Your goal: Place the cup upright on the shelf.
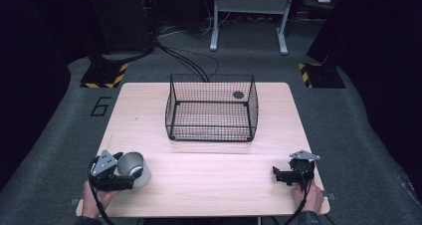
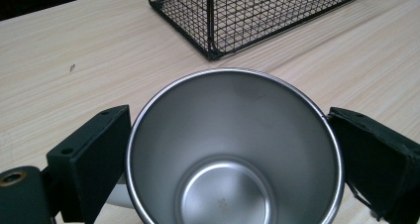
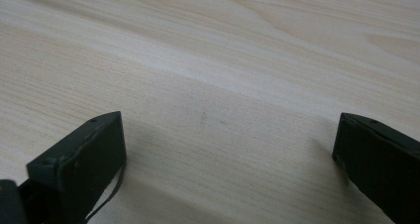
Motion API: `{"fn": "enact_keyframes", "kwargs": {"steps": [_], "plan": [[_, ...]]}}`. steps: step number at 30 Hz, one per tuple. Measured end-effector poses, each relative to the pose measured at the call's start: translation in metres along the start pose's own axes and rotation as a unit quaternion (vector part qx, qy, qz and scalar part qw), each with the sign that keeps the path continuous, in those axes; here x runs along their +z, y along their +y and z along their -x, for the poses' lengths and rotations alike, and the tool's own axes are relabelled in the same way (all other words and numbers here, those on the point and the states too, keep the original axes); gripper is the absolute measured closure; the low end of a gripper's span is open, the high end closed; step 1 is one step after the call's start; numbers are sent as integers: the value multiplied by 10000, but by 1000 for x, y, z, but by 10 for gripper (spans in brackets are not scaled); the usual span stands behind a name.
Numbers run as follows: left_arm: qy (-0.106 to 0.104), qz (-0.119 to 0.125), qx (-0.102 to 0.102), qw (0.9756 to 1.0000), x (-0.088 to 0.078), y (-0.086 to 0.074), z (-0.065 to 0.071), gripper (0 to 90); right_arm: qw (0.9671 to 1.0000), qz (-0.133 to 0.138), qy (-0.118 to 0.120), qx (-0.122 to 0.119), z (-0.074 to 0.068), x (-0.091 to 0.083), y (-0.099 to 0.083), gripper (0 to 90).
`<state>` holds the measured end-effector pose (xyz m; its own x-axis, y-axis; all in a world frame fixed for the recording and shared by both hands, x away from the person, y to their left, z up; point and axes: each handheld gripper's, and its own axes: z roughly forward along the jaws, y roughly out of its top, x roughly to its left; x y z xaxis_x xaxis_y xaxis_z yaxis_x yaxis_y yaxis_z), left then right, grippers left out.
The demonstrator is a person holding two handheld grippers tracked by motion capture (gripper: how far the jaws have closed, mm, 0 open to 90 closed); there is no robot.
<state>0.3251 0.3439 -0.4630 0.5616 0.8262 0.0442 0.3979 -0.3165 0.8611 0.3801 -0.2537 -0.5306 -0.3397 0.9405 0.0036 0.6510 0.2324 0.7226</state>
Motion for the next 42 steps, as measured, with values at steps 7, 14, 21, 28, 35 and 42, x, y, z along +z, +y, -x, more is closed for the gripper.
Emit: {"fn": "enact_keyframes", "kwargs": {"steps": [7, 14, 21, 28, 35, 42], "plan": [[-23, 129, -17, 9999, -6, 7, -2, 63, 10000, 0, 0, -1, 0, 0, 0, 0], [-83, 176, 71, 9998, -6, 18, -1, 63, 10000, 0, 0, 0, 0, 0, 0, 0], [-176, 208, 170, 9995, 1, 29, 4, 62, 10000, 0, 0, -2, 0, 0, 0, 0], [-325, 199, 306, 9988, 10, 42, 12, 62, 10000, -1, -1, -2, 0, 0, 0, 0], [-428, 196, 415, 9980, 18, 51, 20, 62, 10000, -2, 0, -1, 0, 0, 0, 0], [-588, 175, 572, 9965, 27, 63, 30, 63, 10000, 0, 0, 0, 0, 0, 0, 0]]}}
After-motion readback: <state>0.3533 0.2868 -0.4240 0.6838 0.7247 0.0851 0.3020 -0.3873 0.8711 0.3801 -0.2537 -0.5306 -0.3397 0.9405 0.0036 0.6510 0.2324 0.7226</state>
